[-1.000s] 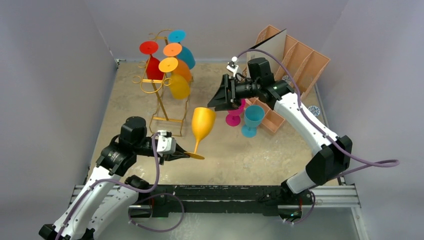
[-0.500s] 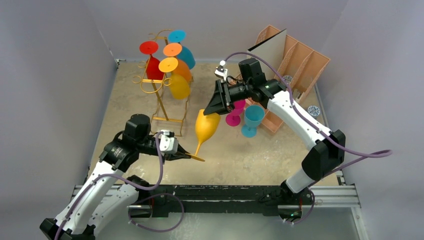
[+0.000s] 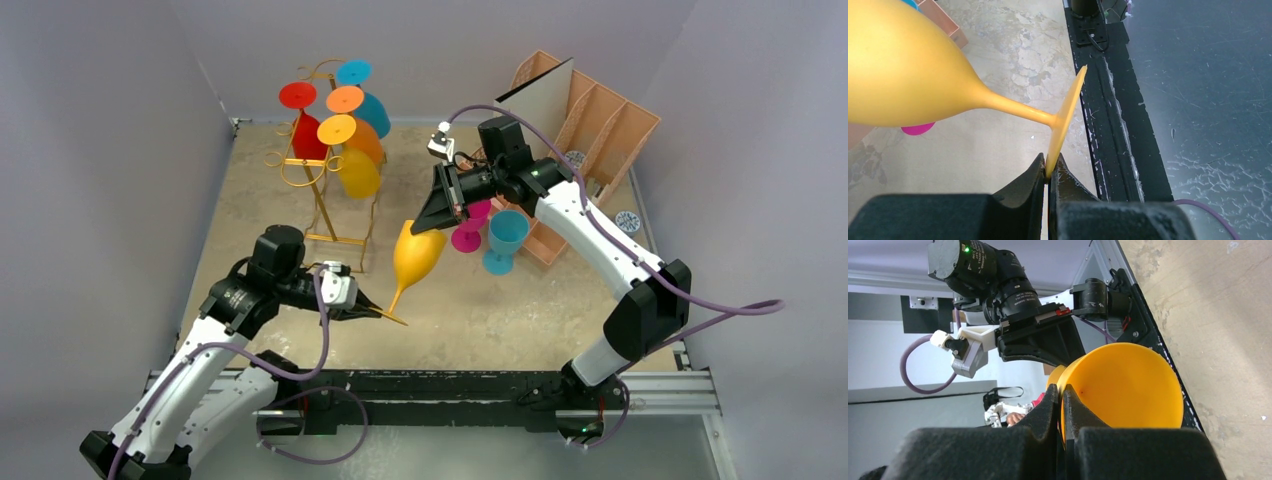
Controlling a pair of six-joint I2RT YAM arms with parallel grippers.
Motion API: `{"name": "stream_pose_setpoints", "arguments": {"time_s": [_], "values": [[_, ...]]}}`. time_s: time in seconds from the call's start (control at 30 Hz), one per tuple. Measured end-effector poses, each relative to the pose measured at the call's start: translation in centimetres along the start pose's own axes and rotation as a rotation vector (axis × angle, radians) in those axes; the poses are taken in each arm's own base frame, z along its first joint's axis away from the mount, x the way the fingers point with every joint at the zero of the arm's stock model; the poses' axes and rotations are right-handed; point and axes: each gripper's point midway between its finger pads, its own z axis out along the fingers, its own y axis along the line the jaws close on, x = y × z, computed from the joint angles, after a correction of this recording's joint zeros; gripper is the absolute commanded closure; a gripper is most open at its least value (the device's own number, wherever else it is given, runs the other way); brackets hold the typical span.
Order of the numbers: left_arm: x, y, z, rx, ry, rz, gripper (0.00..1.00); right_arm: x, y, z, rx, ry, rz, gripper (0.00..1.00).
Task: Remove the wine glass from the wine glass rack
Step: Place the wine glass at the center of the board.
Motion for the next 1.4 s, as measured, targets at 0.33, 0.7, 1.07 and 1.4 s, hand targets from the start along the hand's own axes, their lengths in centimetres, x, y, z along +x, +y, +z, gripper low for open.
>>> {"name": "stream_pose_setpoints", "arguments": {"time_s": [0.33,0.7,1.07,1.4], "values": [[-0.4,0.4,-0.3,-0.039,0.0,0.034,0.6,0.2,-0.1,0.0,0.008,-0.004,-0.023,1.0],[-0.3,0.8,-1.1,-0.122,0.03,0.018,0.22,0.3,-0.5,-0.9,0.103,-0.08,-0.103,1.0],[-0.6,5.6,-6.7,-0.649,0.118,-0.133,0.17,-0.7,-6.3,-1.8,0.574,-0.206,-0.36,1.0],[-1.8,7.6,-14.2,-1.127,0.087,-0.279,0.11,-2.2,-10.3,-1.0,0.825,-0.246,-0.623,1.0]]}}
